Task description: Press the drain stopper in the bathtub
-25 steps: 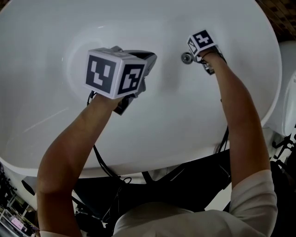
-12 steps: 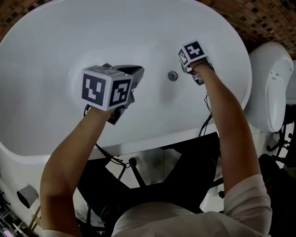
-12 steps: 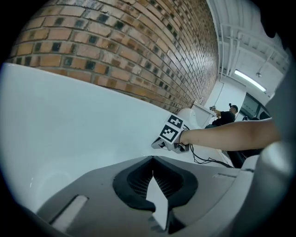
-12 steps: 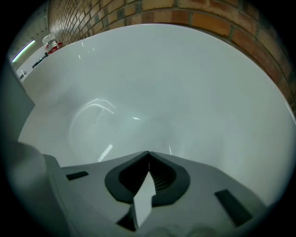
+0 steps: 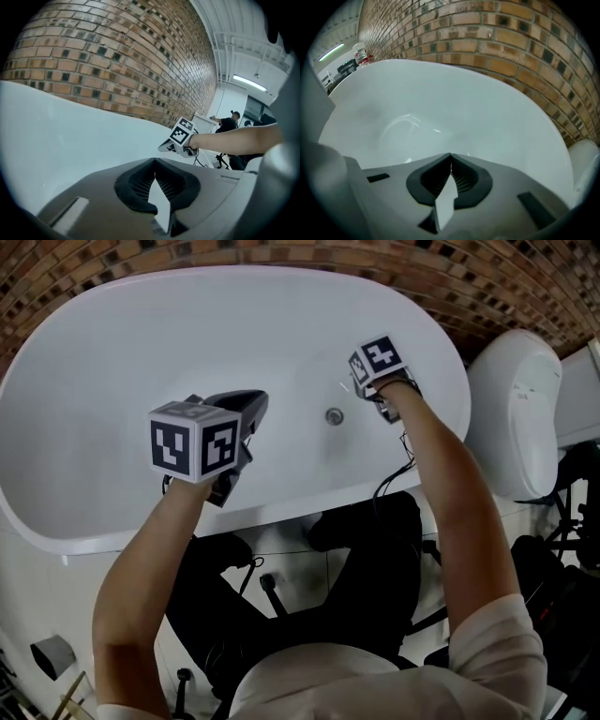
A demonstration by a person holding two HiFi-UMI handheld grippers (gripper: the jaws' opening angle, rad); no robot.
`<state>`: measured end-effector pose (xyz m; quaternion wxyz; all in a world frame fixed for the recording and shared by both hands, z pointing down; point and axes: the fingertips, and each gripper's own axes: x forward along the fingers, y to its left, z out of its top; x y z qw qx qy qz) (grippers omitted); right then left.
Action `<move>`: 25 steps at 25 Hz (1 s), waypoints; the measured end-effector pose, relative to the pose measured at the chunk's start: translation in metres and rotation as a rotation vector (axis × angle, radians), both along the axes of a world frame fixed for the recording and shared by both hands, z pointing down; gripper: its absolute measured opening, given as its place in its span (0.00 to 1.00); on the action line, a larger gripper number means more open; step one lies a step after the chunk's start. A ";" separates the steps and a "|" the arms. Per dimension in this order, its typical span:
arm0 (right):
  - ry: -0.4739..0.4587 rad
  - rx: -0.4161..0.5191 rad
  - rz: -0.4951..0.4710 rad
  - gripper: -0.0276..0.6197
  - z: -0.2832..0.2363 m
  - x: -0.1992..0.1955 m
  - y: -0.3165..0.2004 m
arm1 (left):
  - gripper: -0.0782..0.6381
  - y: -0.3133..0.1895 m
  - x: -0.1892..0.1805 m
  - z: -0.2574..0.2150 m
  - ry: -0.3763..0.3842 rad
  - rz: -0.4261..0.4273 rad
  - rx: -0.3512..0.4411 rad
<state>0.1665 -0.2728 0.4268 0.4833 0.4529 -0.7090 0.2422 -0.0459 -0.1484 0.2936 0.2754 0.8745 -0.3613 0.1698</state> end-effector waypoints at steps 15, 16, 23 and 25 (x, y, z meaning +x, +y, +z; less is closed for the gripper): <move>-0.063 0.161 0.022 0.07 -0.104 -0.005 0.061 | 0.12 0.070 -0.009 -0.063 0.035 -0.029 0.131; -0.064 0.175 0.026 0.07 -0.110 -0.006 0.064 | 0.12 0.075 -0.011 -0.066 0.038 -0.034 0.133; -0.048 0.244 0.015 0.07 -0.140 -0.008 0.094 | 0.12 0.107 -0.018 -0.074 0.039 -0.060 0.164; -0.055 0.264 0.009 0.07 -0.149 -0.008 0.102 | 0.12 0.115 -0.017 -0.076 0.045 -0.065 0.176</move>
